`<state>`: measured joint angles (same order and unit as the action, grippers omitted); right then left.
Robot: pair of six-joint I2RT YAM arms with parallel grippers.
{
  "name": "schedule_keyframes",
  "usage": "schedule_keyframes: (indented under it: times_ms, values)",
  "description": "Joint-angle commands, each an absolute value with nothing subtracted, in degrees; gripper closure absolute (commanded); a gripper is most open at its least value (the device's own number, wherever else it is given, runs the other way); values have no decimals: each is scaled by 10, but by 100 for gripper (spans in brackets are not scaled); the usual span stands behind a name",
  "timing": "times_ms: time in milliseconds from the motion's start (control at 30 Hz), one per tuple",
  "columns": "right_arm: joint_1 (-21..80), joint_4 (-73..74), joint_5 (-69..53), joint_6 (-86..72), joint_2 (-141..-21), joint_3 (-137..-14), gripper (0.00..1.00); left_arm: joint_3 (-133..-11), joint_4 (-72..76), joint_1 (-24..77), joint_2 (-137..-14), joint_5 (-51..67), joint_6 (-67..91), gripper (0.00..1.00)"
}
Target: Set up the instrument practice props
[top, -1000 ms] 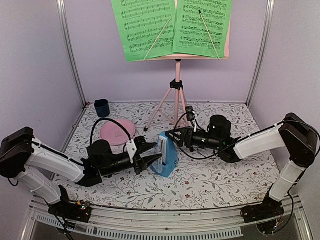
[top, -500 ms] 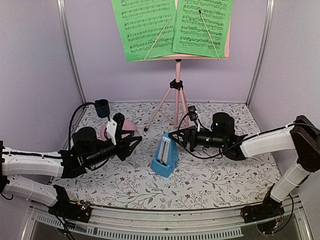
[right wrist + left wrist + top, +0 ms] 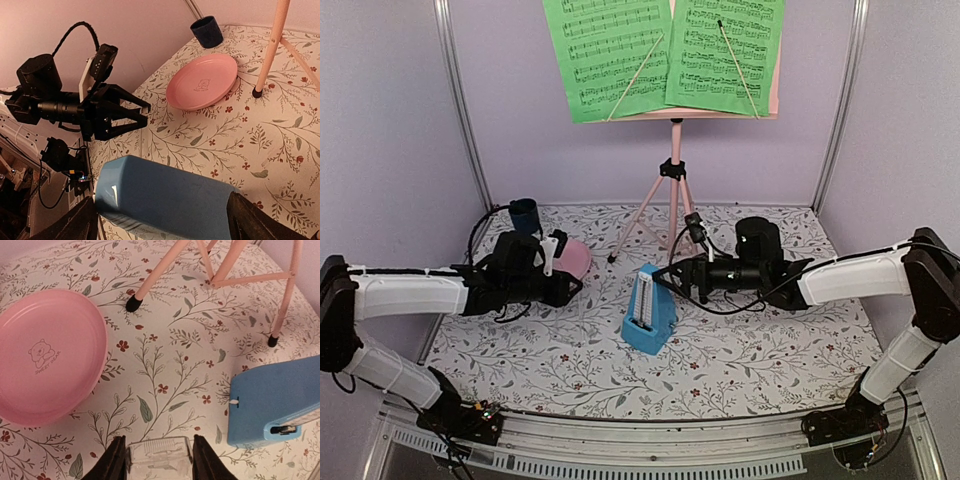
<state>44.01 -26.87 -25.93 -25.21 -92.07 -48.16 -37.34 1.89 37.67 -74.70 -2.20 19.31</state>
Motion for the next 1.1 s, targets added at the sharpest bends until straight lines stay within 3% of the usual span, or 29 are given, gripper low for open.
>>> schedule_keyframes:
  times_ms: [0,400,500,633,733,833,1067]
  values:
    - [446,-181,-263,-228,-905,-478,8,-422,-25,345,-825,22,195,90]
    - [448,-128,-241,-230,-814,-448,4,-486,-5,337,-985,1,190,87]
    - [454,-99,-224,-234,-800,-435,3,-491,-12,337,-992,-8,194,77]
    - [475,-97,-208,-257,-796,-411,7,-485,-17,337,-979,-3,194,52]
    - [500,-105,-187,-276,-806,-396,12,-467,5,347,-940,6,186,46]
    - [503,-113,-164,-296,-825,-385,23,-436,57,370,-891,8,163,48]
    - [502,-139,-116,-307,-887,-414,44,-420,138,408,-899,30,138,63]
